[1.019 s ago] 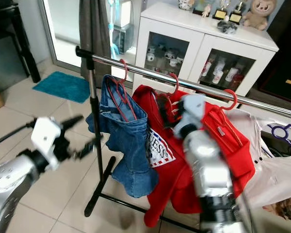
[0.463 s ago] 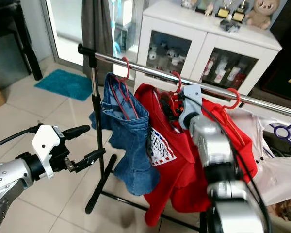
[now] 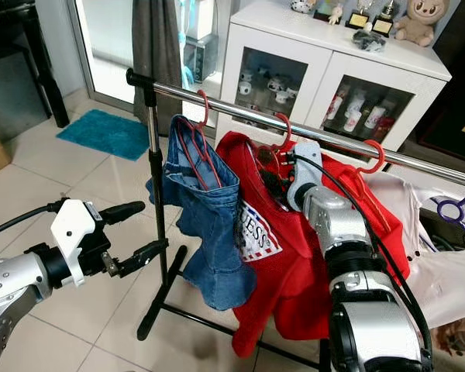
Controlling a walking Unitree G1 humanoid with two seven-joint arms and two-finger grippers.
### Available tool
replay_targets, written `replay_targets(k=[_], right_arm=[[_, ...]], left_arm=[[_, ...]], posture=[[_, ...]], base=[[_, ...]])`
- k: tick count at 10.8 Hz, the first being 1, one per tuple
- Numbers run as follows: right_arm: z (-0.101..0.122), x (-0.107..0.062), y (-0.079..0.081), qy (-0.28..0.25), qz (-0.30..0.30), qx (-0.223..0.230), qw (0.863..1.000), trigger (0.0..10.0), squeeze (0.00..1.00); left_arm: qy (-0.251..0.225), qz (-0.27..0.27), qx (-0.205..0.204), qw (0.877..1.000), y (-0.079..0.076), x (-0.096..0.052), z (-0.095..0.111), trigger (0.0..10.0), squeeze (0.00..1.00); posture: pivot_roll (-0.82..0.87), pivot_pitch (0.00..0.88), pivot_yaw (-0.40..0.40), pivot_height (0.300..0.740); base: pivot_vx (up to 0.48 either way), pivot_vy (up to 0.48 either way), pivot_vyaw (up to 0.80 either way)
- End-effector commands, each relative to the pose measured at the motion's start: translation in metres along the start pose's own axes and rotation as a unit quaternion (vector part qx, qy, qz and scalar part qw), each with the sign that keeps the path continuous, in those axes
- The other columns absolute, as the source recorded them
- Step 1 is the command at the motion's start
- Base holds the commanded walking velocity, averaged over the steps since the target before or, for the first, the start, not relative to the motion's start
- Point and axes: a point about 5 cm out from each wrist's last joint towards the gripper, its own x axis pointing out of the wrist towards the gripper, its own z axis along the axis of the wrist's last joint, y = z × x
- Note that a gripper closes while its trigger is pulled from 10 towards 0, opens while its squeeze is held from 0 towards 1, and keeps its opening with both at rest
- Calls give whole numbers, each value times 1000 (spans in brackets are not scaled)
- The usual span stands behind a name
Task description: Hang hanger
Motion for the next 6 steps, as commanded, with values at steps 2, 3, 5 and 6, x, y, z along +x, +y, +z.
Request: replay_targets(k=[2, 3, 5, 6], right_arm=[[1, 0, -4, 0, -3, 9, 1000, 0, 0], [0, 0, -4, 0, -4, 7, 1000, 0, 0], [0, 1, -6, -4, -16, 5, 1000, 0, 0], [-1, 2, -5, 1, -27, 0, 1000, 0, 0]], left_arm=[[-5, -14, 2, 1000, -4, 4, 3, 10000, 0], [-5, -17, 2, 1000, -5, 5, 4, 10000, 0], [-5, -21, 1, 1000, -6, 5, 3, 10000, 0], [-3, -22, 2, 1000, -7, 6, 3, 10000, 0]], posture=[[50, 0, -122, 740], [48, 0, -119, 740], [42, 0, -116, 740], [43, 0, -116, 740]], base=[[0, 0, 0], [0, 0, 0], [0, 0, 0], [0, 0, 0]])
